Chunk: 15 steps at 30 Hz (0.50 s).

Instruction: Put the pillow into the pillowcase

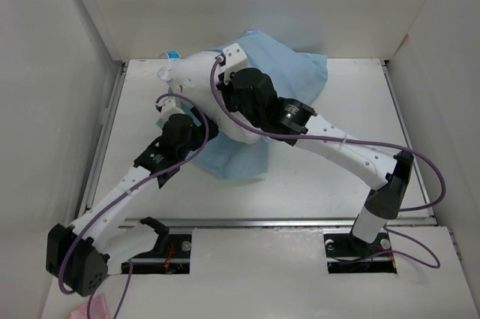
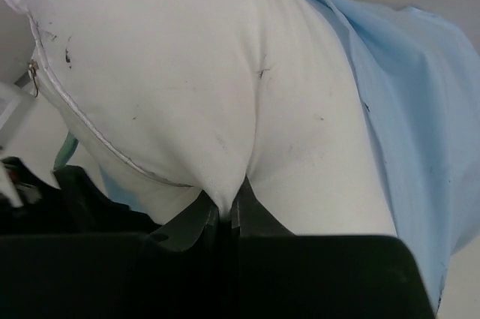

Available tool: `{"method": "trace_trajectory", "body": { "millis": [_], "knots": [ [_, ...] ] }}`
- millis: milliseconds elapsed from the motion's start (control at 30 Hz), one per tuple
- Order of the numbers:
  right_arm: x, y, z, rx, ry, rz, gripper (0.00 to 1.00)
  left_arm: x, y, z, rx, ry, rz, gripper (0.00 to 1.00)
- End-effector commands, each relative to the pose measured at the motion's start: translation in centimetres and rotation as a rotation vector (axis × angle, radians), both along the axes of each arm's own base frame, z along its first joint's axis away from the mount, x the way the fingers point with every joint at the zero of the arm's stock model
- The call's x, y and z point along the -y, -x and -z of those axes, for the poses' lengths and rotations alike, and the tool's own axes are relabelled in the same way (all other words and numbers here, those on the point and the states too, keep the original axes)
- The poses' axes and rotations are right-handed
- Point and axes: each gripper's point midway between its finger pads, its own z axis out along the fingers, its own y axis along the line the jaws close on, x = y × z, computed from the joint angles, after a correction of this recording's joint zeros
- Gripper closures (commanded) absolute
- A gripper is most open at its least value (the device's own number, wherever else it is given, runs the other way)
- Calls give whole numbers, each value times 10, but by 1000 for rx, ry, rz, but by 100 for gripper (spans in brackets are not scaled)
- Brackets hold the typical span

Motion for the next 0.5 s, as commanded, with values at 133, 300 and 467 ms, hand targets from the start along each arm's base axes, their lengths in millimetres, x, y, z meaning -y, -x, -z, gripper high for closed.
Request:
{"method": "trace_trajectory", "body": {
  "millis": [133, 300, 467],
  "knots": [
    [3, -10, -79, 37, -252, 30, 100, 63, -49, 13, 74, 85, 77, 27],
    [4, -10, -100, 44, -306, 43, 100, 64, -72, 25, 58, 127, -35, 38],
    [4, -7, -109, 39, -337, 32, 100, 67, -77, 25, 106, 236, -89, 46]
  ]
}}
